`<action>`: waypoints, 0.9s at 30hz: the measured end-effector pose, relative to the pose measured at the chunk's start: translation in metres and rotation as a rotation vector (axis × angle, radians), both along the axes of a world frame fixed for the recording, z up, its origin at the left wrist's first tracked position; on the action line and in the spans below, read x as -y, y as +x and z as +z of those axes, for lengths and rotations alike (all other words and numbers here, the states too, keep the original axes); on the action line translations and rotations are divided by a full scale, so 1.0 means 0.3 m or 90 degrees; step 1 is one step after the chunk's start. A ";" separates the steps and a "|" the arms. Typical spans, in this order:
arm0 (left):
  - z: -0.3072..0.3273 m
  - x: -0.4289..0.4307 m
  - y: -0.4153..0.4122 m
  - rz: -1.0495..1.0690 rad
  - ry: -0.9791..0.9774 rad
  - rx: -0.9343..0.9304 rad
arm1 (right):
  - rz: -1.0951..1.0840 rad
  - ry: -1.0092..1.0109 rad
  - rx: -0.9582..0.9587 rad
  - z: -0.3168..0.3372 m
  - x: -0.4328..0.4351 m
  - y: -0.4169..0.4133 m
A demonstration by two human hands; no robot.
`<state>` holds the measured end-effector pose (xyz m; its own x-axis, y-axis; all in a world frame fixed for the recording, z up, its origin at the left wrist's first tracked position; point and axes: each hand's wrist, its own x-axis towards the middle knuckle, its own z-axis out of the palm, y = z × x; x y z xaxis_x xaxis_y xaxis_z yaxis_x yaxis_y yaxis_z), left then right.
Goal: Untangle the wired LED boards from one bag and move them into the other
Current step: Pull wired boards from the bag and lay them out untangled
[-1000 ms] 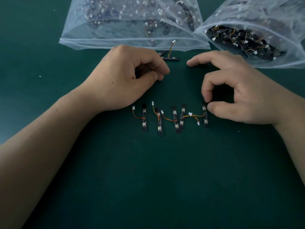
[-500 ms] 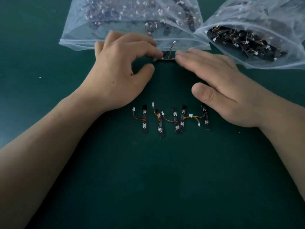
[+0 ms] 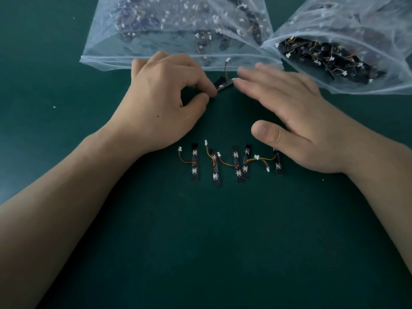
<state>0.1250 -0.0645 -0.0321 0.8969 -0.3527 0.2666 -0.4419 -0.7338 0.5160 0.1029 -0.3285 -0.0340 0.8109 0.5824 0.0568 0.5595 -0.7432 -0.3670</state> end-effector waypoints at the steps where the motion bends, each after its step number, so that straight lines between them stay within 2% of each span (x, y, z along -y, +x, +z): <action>1: 0.000 0.000 -0.001 -0.006 -0.001 -0.001 | 0.003 -0.010 -0.002 -0.001 0.000 0.001; 8: 0.005 -0.008 0.004 -0.036 -0.020 -0.017 | -0.028 0.046 0.021 0.003 0.001 0.001; 16: -0.004 -0.002 0.005 -0.060 0.005 -0.016 | 0.007 -0.048 0.015 0.004 -0.021 0.007; 19: -0.003 0.005 0.004 -0.044 -0.003 -0.010 | -0.019 -0.011 0.056 0.003 -0.020 0.008; 23: 0.008 0.008 0.000 -0.018 -0.076 -0.026 | -0.033 0.076 0.119 0.000 -0.023 0.011; 27: 0.009 0.006 -0.006 -0.015 -0.069 -0.039 | -0.082 0.164 0.098 -0.002 -0.018 0.010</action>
